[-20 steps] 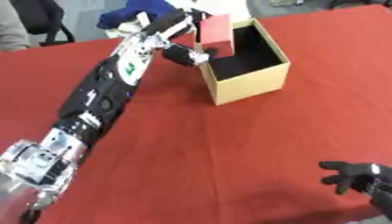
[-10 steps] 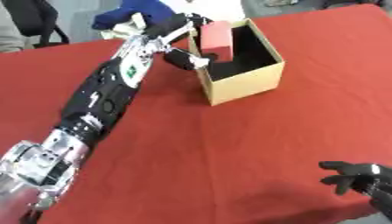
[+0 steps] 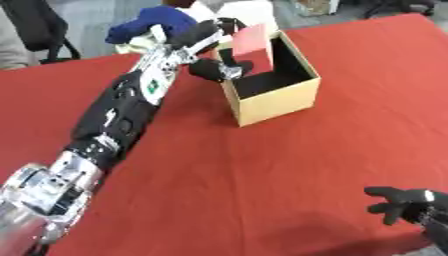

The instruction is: Pick up objects on the table and place them in the box.

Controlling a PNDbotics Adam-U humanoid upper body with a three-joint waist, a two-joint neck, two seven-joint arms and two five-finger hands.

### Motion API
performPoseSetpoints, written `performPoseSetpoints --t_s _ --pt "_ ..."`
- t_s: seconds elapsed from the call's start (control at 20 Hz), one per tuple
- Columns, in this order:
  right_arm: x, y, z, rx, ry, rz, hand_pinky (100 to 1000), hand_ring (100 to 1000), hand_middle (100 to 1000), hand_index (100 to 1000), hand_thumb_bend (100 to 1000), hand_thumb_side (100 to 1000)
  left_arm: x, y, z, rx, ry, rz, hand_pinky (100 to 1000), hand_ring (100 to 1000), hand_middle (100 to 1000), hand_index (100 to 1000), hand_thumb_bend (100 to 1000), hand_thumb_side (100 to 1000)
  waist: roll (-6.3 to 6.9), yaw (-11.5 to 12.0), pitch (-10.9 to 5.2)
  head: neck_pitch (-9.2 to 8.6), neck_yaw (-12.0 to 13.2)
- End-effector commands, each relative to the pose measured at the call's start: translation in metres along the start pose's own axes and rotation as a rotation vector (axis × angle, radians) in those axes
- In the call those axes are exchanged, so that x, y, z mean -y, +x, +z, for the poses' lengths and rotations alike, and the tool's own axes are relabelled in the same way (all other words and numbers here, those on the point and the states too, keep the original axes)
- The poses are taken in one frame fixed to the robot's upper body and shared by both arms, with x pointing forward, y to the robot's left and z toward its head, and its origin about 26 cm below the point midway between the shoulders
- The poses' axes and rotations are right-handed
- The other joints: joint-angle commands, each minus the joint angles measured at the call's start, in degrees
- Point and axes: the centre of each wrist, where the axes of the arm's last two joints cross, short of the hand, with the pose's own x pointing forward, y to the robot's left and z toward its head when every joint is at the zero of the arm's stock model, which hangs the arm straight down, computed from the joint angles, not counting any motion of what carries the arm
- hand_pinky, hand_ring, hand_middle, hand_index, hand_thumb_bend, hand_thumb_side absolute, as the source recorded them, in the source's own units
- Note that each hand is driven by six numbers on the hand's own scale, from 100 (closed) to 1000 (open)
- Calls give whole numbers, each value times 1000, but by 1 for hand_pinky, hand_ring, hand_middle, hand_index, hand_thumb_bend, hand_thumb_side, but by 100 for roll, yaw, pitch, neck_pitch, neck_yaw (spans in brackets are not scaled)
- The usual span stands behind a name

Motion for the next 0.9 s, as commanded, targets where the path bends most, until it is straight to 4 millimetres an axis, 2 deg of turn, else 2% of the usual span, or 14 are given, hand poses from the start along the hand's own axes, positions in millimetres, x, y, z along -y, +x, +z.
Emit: performPoseSetpoints --t_s 0.05,0.25,0.35,0.45,0.5,0.65,0.9 --pt "3 7 -2 16 9 19 849 947 586 824 100 554 -14 2 -2 16 23 -33 1000 791 816 901 395 687 -47 0 -113 -57 -11" --pt "2 7 -2 15 13 20 850 948 586 824 100 554 -13 2 -2 16 14 -43 1000 789 815 899 392 642 -47 14 -105 -47 -16" --pt "3 7 -2 14 12 21 850 948 586 824 100 554 -12 2 -2 15 7 -51 1000 794 820 902 437 649 -45 15 -103 -49 -20" --pt "3 7 -2 15 13 22 850 948 586 824 100 554 -11 2 -2 14 -4 -64 1000 809 839 921 534 688 -39 10 -99 -57 -26" --pt "3 7 -2 16 14 22 850 948 586 825 100 555 -11 2 -2 15 -9 -71 1000 826 858 939 624 720 -38 7 -94 -59 -29" --pt "3 7 -3 15 15 23 850 948 586 825 100 555 -9 2 -3 17 -28 -88 1000 848 888 960 705 716 -35 -5 -78 -50 -28" --pt "3 7 -3 16 14 25 851 948 586 825 100 554 -8 1 -2 15 -22 -87 1000 847 889 961 682 729 -47 -2 -67 -47 -42"
